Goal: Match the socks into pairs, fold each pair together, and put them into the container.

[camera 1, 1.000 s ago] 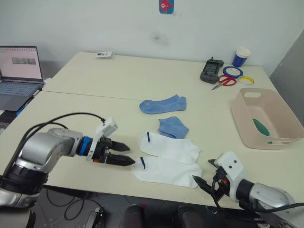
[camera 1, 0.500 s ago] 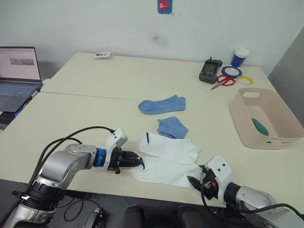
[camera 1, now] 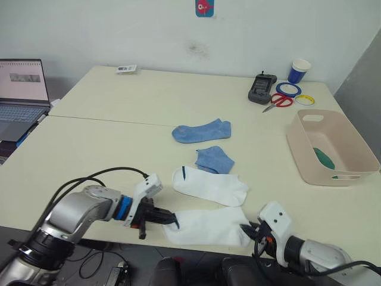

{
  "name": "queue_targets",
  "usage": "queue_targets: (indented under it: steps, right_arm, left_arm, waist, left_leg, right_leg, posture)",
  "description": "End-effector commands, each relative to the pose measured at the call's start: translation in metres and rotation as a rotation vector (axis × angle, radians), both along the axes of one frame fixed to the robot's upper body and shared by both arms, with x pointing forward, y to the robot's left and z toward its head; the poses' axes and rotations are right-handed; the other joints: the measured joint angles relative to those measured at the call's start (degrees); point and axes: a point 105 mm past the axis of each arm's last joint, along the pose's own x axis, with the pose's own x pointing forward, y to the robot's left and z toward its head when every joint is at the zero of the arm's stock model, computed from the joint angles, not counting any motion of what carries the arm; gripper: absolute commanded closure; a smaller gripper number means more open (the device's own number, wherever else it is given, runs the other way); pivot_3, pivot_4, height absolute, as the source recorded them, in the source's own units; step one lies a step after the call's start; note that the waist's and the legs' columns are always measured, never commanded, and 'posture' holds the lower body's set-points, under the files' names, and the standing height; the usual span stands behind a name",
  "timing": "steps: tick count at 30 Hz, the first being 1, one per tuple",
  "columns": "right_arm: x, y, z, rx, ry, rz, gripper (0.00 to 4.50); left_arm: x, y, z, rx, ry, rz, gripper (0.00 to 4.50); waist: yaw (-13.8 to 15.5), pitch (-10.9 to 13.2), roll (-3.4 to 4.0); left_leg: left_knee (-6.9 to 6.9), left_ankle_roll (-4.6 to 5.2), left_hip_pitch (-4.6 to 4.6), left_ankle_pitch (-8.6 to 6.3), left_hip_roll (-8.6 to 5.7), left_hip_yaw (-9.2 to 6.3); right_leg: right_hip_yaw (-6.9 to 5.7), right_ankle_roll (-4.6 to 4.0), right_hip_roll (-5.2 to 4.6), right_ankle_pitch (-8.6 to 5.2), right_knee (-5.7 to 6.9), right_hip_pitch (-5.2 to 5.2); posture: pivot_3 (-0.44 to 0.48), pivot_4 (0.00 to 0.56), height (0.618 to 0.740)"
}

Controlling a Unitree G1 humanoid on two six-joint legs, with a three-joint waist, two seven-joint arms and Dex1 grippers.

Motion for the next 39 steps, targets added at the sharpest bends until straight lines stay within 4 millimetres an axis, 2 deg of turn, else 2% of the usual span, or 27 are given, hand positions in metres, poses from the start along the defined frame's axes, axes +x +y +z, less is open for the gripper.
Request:
queue_targets:
  steps: [1,6,9,11,14,16,20,23,24,26,30,34,39]
  right_arm:
    - [0.000,0.002,0.011,0.005,-0.043,0.019,4.48]
    - [0.004,0.002,0.006,-0.005,-0.034,-0.006,4.48]
    - [0.003,0.000,0.001,-0.010,0.005,-0.021,4.48]
    - [0.002,-0.002,0.000,-0.013,0.011,-0.024,3.99]
    - [0.002,-0.004,0.003,-0.009,-0.009,-0.018,3.07]
    - [0.001,-0.009,0.003,-0.022,-0.013,-0.028,2.37]
    - [0.002,-0.016,0.015,0.005,-0.041,-0.036,0.94]
    - [0.012,-0.022,0.030,0.025,-0.100,-0.049,0.00]
    - [0.017,-0.024,0.035,0.028,-0.127,-0.062,0.00]
    - [0.028,-0.028,0.041,0.026,-0.171,-0.091,0.00]
    - [0.060,-0.029,0.052,0.042,-0.262,-0.182,0.00]
    - [0.079,-0.027,0.045,0.038,-0.269,-0.241,0.00]
    - [0.097,-0.028,0.029,0.016,-0.245,-0.296,0.00]
  left_arm:
    - [0.003,0.004,0.002,0.005,-0.035,-0.009,4.50]
    - [0.010,-0.005,-0.001,-0.005,-0.087,-0.002,4.50]
    - [0.008,-0.004,-0.003,0.011,-0.099,-0.028,4.50]
    - [0.010,-0.004,-0.001,-0.013,-0.082,-0.002,4.50]
    - [0.010,-0.002,0.000,0.021,-0.172,-0.064,3.86]
    - [0.012,-0.001,0.004,0.007,-0.221,-0.063,3.21]
    - [0.019,0.004,0.028,-0.073,-0.288,-0.023,1.96]
    - [0.040,0.015,0.045,-0.117,-0.316,0.094,0.96]
    - [0.048,0.019,0.048,-0.118,-0.318,0.132,0.65]
    - [0.062,0.023,0.050,-0.100,-0.341,0.185,0.65]
    - [0.096,0.013,0.050,-0.104,-0.411,0.285,0.65]
    - [0.106,-0.002,0.035,-0.087,-0.432,0.261,0.65]
    - [0.104,-0.015,0.019,-0.060,-0.380,0.187,0.65]
  waist:
    - [0.00,0.01,-0.01]
    - [0.01,0.01,-0.02]
    - [0.01,0.01,-0.02]
    - [0.00,0.01,-0.02]
    - [0.01,0.01,-0.02]
    - [0.02,0.00,-0.02]
    - [0.02,0.01,-0.02]
    - [0.03,0.01,-0.02]
    - [0.02,0.01,-0.02]
    - [-0.05,0.01,-0.02]
    - [0.06,0.01,-0.06]
    - [0.02,0.02,-0.06]
    - [0.04,0.02,-0.05]
  left_leg:
    - [0.01,0.00,0.00,0.00,0.00,0.01]
    - [0.02,0.00,0.00,0.00,-0.01,0.02]
    - [0.01,0.00,-0.01,0.00,0.00,0.01]
    - [0.01,0.00,-0.01,0.00,0.00,0.01]
    - [0.02,0.00,0.00,0.00,0.00,0.02]
    - [0.01,0.00,0.00,0.00,0.00,0.02]
    - [0.01,0.00,0.00,0.00,0.01,0.02]
    - [0.02,0.00,0.00,0.00,0.01,0.01]
    - [0.02,0.00,0.00,0.00,0.01,-0.01]
    - [0.03,0.01,0.00,0.00,0.00,-0.01]
    - [0.05,0.01,-0.01,0.00,-0.04,-0.01]
    - [0.06,0.00,-0.05,0.00,-0.03,-0.01]
    - [0.04,0.00,-0.06,0.00,-0.01,-0.01]
  right_leg:
    - [0.01,0.00,-0.01,0.00,0.00,0.00]
    - [0.01,0.00,-0.01,0.00,-0.01,-0.01]
    - [0.00,0.00,0.00,0.00,-0.01,-0.01]
    - [0.01,0.00,0.00,0.00,0.00,-0.01]
    - [0.01,0.00,0.00,0.00,0.00,-0.01]
    - [0.02,0.00,0.00,0.00,-0.01,-0.01]
    - [0.01,0.00,-0.01,0.00,0.00,0.00]
    - [-0.01,0.00,0.00,0.00,0.01,0.00]
    - [-0.03,0.00,0.01,0.00,0.01,0.01]
    - [-0.01,0.00,0.06,0.00,0.01,0.01]
    - [0.00,0.01,0.10,0.00,0.00,0.02]
    - [0.04,0.00,0.15,0.02,0.03,-0.02]
    - [0.03,-0.01,0.16,0.03,0.08,-0.05]
  posture:
    - [0.000,0.150,0.725]
    - [0.000,0.150,0.725]
    - [0.000,0.150,0.725]
    - [0.000,0.150,0.725]
    - [0.000,0.150,0.725]
    - [0.000,0.150,0.725]
    - [0.000,0.150,0.725]
    - [0.000,0.150,0.725]
    - [0.000,0.150,0.725]
    - [0.000,0.150,0.725]
    - [0.000,0.150,0.725]
    - [0.000,0.150,0.725]
    - [0.000,0.150,0.725]
